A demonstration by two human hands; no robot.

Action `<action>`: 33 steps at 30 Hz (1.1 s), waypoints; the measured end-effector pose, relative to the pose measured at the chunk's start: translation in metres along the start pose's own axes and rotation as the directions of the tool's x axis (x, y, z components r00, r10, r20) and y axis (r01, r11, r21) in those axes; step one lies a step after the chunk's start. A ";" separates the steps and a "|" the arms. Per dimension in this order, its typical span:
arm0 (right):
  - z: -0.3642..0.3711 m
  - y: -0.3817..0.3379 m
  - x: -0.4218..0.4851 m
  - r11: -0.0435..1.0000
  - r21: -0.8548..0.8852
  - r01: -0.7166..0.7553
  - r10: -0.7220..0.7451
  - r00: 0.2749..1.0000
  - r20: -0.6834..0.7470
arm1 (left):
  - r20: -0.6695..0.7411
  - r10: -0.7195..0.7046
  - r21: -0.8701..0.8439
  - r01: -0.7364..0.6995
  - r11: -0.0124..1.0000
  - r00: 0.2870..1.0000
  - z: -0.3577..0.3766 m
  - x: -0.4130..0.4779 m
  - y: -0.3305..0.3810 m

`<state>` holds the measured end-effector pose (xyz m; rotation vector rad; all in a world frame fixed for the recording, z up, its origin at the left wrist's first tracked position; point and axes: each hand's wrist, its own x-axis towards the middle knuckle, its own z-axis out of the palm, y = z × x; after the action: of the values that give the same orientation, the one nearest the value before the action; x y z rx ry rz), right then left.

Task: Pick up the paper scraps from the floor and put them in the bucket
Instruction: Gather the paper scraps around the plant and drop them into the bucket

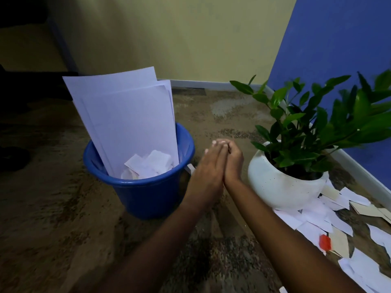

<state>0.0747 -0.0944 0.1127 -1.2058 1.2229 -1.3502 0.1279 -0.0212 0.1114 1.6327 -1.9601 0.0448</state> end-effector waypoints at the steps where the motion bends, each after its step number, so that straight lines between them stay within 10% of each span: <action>1: -0.006 0.012 0.003 0.997 -0.073 -0.031 0.032 0.999 0.012 | 0.077 -0.013 0.026 0.011 1.000 0.997 0.014 -0.003 -0.002; 12: 0.005 0.102 0.044 0.590 -0.807 0.013 0.351 0.897 0.271 | 0.448 -0.481 0.112 0.487 0.866 0.753 0.109 -0.030 -0.056; 24: 0.060 0.119 0.054 0.242 -0.907 0.343 0.384 0.825 0.415 | 0.366 -0.500 0.255 0.432 0.865 0.785 0.141 -0.053 -0.063; 33: 0.034 0.126 0.051 0.279 -0.806 0.521 0.097 0.820 0.564 | 0.325 -0.510 0.216 0.463 0.860 0.796 0.137 -0.049 -0.061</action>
<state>0.1064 -0.1587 -0.0083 -2.5003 1.4769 -0.1729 0.1319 -0.0454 -0.0447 2.3311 -1.7460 -0.3800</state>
